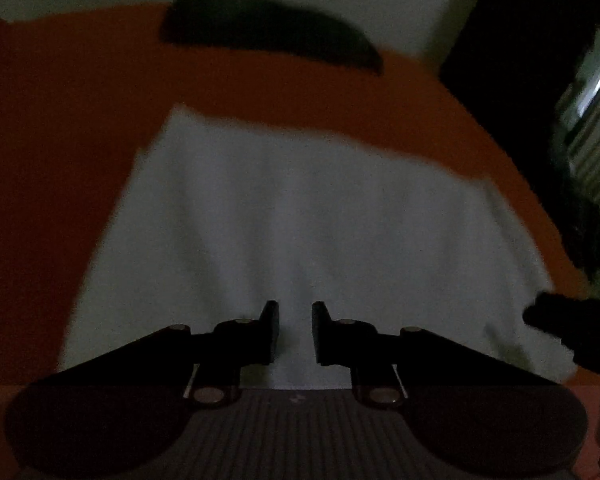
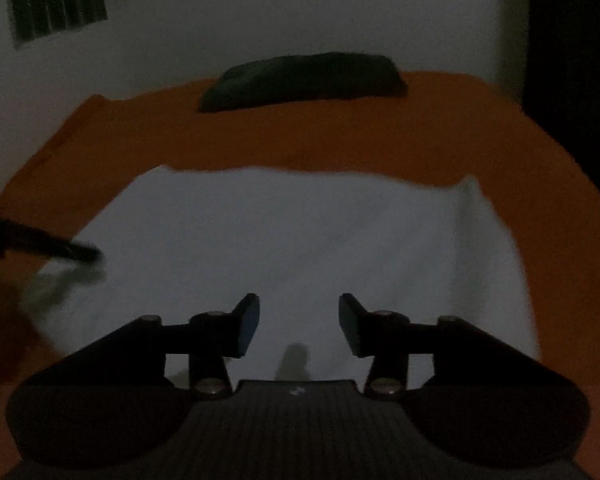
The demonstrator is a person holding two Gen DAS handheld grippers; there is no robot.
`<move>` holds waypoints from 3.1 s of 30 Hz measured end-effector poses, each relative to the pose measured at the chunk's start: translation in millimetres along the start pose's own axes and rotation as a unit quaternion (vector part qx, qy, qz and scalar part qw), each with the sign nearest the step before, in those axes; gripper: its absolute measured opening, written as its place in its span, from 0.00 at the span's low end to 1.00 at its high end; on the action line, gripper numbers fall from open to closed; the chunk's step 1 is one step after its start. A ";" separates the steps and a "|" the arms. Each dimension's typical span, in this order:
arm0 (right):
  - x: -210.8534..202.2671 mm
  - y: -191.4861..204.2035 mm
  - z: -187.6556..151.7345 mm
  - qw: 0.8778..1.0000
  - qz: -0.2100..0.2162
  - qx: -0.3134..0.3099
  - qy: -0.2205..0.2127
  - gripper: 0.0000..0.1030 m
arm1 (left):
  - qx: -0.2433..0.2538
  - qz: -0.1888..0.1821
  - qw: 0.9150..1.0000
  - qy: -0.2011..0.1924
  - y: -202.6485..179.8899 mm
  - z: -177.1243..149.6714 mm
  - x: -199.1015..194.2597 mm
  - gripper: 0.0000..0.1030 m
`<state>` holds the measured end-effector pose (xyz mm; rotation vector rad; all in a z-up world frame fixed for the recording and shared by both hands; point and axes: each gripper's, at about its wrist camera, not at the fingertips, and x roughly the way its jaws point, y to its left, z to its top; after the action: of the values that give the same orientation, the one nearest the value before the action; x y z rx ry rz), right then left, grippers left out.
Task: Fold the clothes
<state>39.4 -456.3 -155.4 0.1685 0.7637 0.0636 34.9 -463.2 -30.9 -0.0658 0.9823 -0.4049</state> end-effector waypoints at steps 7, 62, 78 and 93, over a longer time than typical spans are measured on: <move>9.7 -56.5 -50.7 0.997 -0.073 0.024 0.021 0.36 | 0.033 0.053 0.998 0.007 -2.5 -16.8 4.2 0.06; -37.9 -70.1 -20.2 0.982 -0.165 0.086 0.034 0.96 | 0.011 0.134 0.991 0.011 -1.0 -23.1 -42.8 0.63; -61.2 -20.6 -71.4 0.983 -0.085 0.163 0.032 1.00 | 0.070 0.142 0.987 0.001 -80.5 -62.1 -24.0 1.00; -67.2 12.8 -79.2 0.987 -0.078 0.125 0.061 1.00 | 0.105 0.128 0.986 0.031 -106.4 -72.1 -7.9 1.00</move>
<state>-63.8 -441.5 -163.5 0.3452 0.9033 -0.1726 -60.3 -549.5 -39.9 0.2624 0.9889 -0.2736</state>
